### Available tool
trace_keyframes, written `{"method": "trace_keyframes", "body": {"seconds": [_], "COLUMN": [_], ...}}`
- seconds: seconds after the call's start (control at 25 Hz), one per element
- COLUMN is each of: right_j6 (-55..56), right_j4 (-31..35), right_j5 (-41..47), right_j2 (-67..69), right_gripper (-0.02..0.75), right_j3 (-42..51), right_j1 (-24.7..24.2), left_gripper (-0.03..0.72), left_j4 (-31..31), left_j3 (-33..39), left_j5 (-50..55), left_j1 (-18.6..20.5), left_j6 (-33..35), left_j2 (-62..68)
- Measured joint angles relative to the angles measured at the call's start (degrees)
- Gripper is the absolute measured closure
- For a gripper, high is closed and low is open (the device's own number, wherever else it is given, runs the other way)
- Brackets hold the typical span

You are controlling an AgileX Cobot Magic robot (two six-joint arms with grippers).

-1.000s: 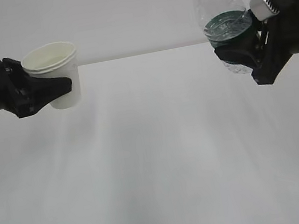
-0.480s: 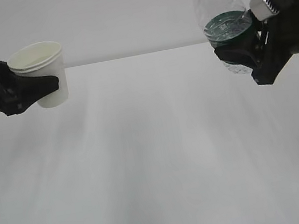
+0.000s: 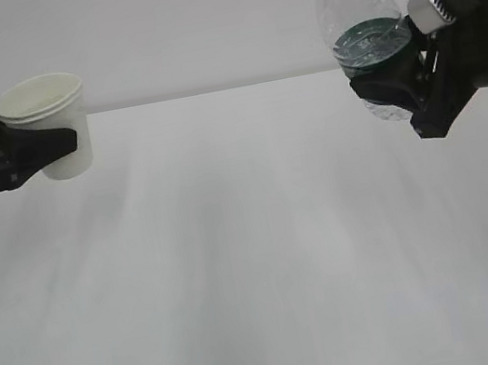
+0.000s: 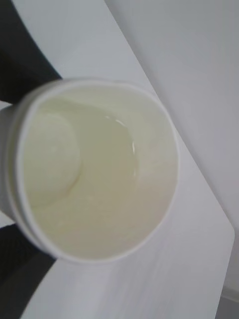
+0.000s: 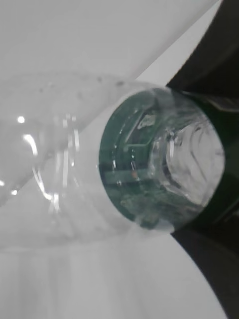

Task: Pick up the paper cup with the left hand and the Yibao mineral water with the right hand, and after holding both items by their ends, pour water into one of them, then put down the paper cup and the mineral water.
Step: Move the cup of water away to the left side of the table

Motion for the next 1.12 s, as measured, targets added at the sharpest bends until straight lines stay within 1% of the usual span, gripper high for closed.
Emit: {"method": "trace_keyframes", "body": {"seconds": [0.84,1.12], "right_j6": [0.0,0.0], "right_j4": [0.0,0.0], "right_j5": [0.0,0.0], "right_j2": [0.0,0.0], "right_gripper": [0.302,0.302], "right_j3": [0.0,0.0], "right_j1": [0.0,0.0], "left_gripper": [0.234,0.235], "left_j4": [0.2,-1.0], "left_j3": [0.0,0.0], "left_j5": [-1.1,-2.1], "left_j1": [0.0,0.0], "left_j6": [0.0,1.6], "left_j2": [2.4,6.1]}}
